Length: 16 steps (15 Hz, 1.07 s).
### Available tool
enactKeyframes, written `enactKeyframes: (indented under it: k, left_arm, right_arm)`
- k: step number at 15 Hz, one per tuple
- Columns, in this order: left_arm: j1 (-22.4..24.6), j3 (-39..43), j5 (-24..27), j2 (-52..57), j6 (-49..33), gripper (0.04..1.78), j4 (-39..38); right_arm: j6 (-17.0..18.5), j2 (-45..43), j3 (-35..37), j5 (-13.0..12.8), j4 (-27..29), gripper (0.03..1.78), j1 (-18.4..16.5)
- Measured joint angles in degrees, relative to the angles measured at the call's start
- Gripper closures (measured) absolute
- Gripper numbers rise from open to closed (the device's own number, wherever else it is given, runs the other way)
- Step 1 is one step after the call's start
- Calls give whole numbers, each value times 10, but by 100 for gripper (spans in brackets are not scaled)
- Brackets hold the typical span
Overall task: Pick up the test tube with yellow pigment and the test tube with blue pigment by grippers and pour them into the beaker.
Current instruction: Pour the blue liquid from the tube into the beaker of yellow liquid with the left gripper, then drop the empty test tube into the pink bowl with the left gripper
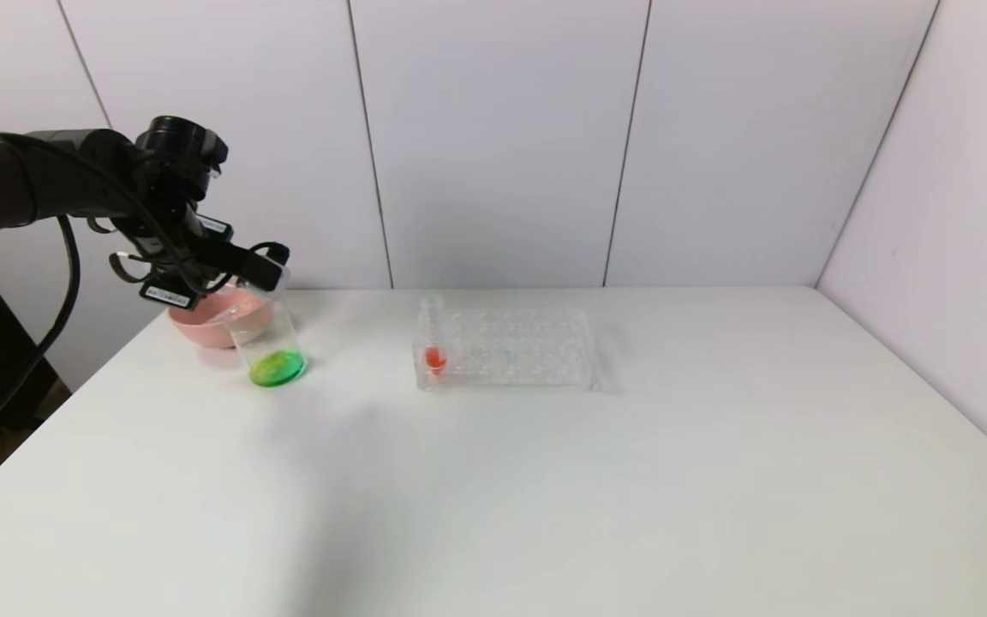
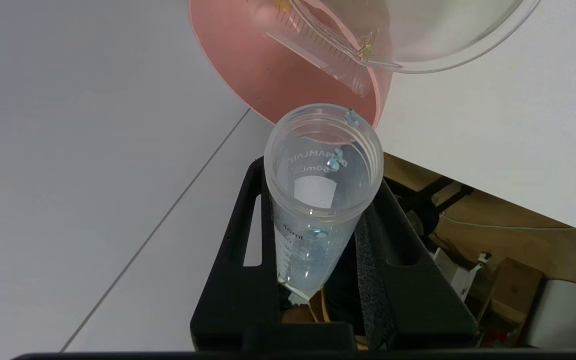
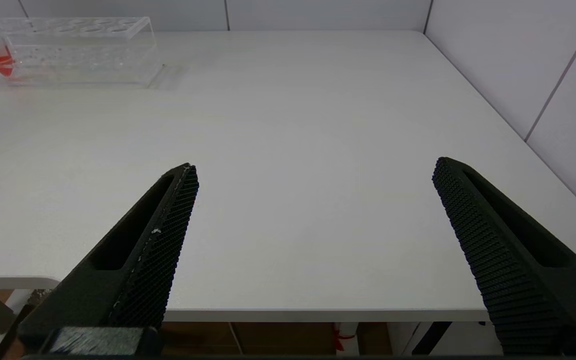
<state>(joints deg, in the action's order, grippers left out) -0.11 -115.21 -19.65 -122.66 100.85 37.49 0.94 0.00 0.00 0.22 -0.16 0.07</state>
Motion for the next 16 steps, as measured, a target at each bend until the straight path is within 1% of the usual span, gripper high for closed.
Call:
enactKeyframes:
  k: [5, 7, 8, 10, 12, 13, 15, 16]
  left_arm:
    - [1, 2, 9, 7, -8, 136, 0]
    - [10, 4, 44, 20, -39, 136, -2]
    - [15, 4, 70, 25, -72, 136, -2]
    - [27, 5, 132, 36, -172, 136, -2]
    - [47, 9, 204, 49, -311, 136, -10]
    - [66, 12, 238, 57, -389, 136, -20]
    - [103, 26, 292, 70, -538, 136, -60]
    - [119, 44, 317, 76, -617, 136, -99]
  right_arm:
    - [0, 0, 0, 0, 0, 10, 0]
    - [0, 0, 0, 0, 0, 10, 0]
    - [0, 0, 0, -1, 0, 10, 0]
    - [0, 0, 0, -1, 0, 10, 0]
    - [0, 0, 0, -1, 0, 10, 0]
    - [0, 0, 0, -1, 0, 10, 0]
    - [0, 0, 0, -1, 0, 10, 0]
    - [0, 0, 0, -1, 0, 10, 0]
